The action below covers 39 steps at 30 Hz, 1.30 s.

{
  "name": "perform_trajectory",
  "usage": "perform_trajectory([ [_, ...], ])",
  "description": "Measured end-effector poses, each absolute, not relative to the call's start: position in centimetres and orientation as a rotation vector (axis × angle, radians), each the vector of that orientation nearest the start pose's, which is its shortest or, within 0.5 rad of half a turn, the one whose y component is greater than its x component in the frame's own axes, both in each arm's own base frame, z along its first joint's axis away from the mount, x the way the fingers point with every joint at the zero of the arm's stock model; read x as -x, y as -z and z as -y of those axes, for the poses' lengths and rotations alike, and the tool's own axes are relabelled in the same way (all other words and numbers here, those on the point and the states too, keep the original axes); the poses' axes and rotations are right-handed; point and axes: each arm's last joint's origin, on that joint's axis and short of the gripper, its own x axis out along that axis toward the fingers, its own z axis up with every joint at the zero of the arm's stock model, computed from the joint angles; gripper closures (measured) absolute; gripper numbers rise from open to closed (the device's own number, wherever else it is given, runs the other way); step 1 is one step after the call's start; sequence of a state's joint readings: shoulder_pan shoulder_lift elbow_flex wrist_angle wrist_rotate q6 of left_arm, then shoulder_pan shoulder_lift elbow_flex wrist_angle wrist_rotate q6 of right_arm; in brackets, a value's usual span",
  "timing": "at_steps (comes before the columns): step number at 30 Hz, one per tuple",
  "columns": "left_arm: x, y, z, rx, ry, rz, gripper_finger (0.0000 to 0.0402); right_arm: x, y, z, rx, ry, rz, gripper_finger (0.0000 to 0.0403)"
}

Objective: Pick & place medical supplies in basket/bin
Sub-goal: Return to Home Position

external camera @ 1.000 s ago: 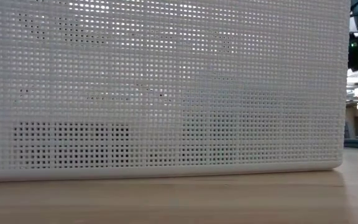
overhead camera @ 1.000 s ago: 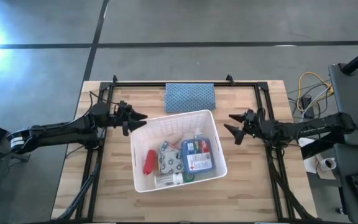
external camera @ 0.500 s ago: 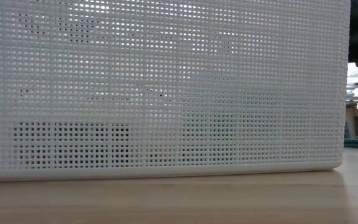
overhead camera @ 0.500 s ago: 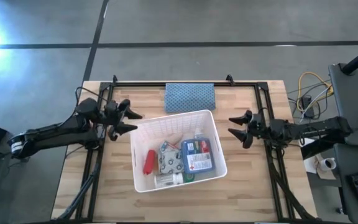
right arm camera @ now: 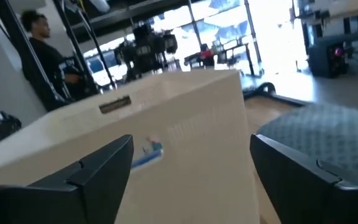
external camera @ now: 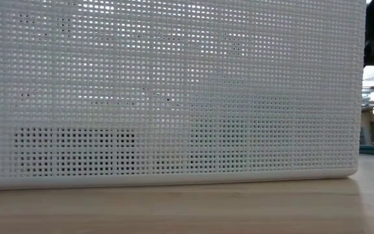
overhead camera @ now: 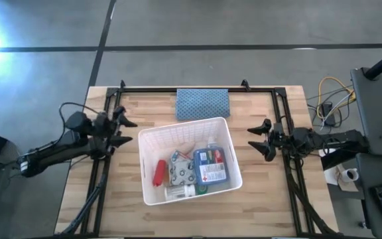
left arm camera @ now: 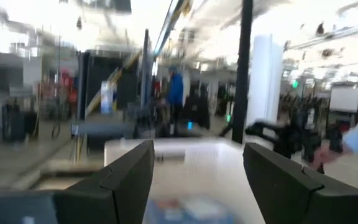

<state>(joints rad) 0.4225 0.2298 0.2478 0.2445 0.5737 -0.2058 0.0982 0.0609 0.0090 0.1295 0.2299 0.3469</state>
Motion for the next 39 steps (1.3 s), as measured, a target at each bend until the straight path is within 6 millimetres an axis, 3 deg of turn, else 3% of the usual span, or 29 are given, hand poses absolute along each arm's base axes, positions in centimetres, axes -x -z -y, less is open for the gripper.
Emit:
perform_trajectory([
  [13,-8.6,-19.9,-2.2,0.124,0.164,0.299,0.0173,-9.7,-17.0,-0.3,-0.269,0.118,0.062,0.0092],
  [35,-9.7,-18.7,-2.7,0.205,0.14,0.155,0.0173,-9.8,-16.9,-0.4,-0.221,0.098,0.043,0.0085],
  [39,-9.6,-18.7,-1.8,0.21,0.194,0.17,0.0173,-9.8,-16.9,-0.4,-0.222,0.098,0.044,0.0083],
])
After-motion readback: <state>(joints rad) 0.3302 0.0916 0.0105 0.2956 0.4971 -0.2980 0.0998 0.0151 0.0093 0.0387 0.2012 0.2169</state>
